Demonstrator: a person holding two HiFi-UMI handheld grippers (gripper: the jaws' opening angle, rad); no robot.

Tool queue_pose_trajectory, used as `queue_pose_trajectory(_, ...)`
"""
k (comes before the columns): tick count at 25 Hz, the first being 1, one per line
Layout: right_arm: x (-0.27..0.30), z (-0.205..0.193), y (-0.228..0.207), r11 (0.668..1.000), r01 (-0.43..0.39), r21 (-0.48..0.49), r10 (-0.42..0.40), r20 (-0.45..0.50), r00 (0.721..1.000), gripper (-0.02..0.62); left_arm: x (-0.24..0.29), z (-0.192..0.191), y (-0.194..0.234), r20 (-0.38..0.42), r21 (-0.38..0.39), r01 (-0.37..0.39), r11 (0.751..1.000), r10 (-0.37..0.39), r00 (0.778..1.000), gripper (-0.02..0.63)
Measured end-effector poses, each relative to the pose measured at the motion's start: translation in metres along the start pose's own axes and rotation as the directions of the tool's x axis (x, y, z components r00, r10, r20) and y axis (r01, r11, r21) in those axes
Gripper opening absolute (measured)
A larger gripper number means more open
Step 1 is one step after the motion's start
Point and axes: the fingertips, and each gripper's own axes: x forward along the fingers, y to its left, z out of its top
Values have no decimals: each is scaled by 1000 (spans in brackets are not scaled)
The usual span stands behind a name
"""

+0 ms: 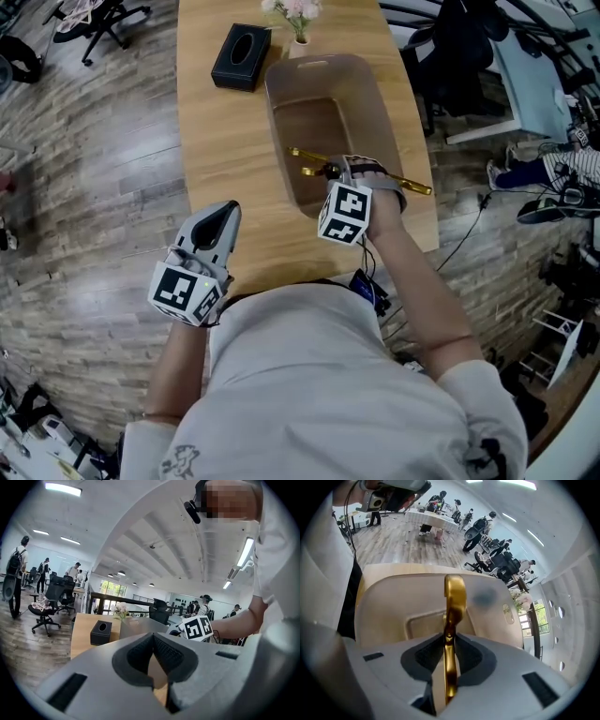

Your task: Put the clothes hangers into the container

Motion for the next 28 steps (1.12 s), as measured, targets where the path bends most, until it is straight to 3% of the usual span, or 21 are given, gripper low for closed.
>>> queue_pose_trajectory(9, 8, 18, 8, 997, -68, 38, 66, 71, 995, 84, 5, -5, 2, -20, -5, -17, 1000, 17, 1000, 6)
queue_pose_trajectory(18, -4, 22, 10, 965, -195, 174, 167, 161, 973, 132, 1, -6, -1, -20, -4, -21, 1000, 21, 1000, 6)
queue_pose_trajectory(28, -40, 20, 2, 953, -145, 266, 99, 177, 979, 149, -15, -1, -4, -11, 20, 6, 1000, -6, 1000, 6)
